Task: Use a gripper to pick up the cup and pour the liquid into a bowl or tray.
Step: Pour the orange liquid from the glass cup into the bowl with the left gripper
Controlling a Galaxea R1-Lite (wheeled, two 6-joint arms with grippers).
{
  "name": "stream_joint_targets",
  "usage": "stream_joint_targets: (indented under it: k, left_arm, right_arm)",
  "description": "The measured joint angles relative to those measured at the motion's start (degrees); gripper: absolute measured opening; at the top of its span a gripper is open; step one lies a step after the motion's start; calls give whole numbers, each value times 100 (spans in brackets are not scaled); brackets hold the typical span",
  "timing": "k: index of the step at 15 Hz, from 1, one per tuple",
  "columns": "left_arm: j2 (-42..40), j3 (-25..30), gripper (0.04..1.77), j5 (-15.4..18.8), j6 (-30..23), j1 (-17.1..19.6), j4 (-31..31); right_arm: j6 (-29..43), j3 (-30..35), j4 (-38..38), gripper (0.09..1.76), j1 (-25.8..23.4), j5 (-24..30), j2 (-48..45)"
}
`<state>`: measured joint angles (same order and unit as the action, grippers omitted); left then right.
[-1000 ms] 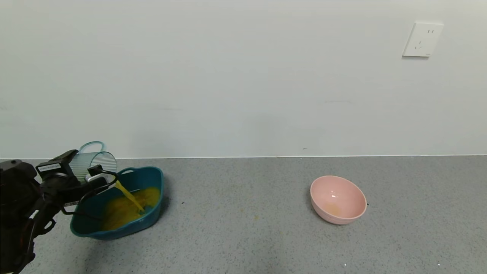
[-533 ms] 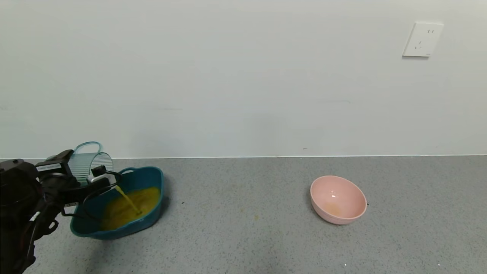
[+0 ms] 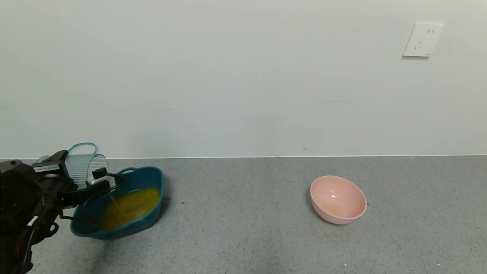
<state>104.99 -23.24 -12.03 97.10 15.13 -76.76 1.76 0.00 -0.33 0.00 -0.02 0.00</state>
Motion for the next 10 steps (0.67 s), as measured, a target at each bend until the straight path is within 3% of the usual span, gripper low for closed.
stream_joint_targets:
  k: [10]
  left_arm:
    - [-129,266,129,-15,-22,-20,-16]
  right_arm:
    - [2,0,2,171,0,0,0]
